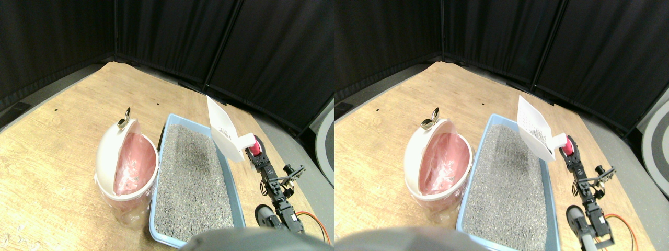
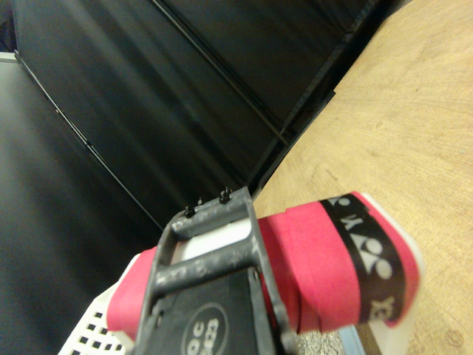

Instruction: Scoop (unimanual)

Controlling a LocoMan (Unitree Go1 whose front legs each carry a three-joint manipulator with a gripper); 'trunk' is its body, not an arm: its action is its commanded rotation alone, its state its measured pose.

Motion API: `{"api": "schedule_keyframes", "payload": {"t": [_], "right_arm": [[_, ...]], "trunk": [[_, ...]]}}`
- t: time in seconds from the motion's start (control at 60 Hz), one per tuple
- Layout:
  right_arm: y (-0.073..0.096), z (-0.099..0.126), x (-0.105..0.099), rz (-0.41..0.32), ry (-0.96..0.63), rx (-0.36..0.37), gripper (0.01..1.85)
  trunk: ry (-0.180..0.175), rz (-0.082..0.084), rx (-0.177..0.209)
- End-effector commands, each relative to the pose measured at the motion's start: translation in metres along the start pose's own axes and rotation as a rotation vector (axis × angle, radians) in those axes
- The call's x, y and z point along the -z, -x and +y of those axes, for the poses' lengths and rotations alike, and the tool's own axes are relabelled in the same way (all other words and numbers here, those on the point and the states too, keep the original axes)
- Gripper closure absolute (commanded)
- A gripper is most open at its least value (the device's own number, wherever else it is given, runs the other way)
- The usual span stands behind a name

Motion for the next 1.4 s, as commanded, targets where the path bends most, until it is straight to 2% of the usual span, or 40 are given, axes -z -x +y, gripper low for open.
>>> {"api": "schedule_keyframes", "payload": {"t": [0.017, 0.133, 0.233, 0.3, 0.4, 0.583, 0.717, 0.933, 1.067, 1.167, 1.4], "right_arm": [[0.0, 0.01, -0.005, -0.015, 0.009, -0.049, 1.8], [-0.004, 0.013, -0.005, 0.001, -0.064, -0.053, 1.8], [-0.008, 0.016, 0.001, 0.021, -0.222, -0.033, 1.8], [-0.007, 0.019, 0.004, 0.039, -0.05, -0.081, 1.8], [-0.007, 0.021, 0.006, 0.058, -0.06, -0.082, 1.8], [-0.008, 0.025, 0.004, 0.088, 0.042, -0.101, 1.8], [-0.007, 0.038, 0.003, 0.103, 0.13, -0.108, 1.8], [-0.014, 0.058, 0.003, 0.18, 0.296, -0.199, 1.8], [-0.017, 0.07, 0.004, 0.216, 0.378, -0.222, 1.8], [-0.022, 0.076, 0.008, 0.274, 0.39, -0.24, 1.8], [-0.025, 0.09, 0.016, 0.332, 0.476, -0.265, 1.8]], "trunk": [[0.002, -0.029, -0.009], [0.008, -0.035, -0.015], [0.011, -0.037, -0.025], [0.014, -0.035, -0.029], [0.02, -0.035, -0.038], [0.035, -0.036, -0.057], [0.051, -0.037, -0.091], [0.075, -0.034, -0.131], [0.092, -0.034, -0.154], [0.104, -0.033, -0.165], [0.133, -0.028, -0.199]]}}
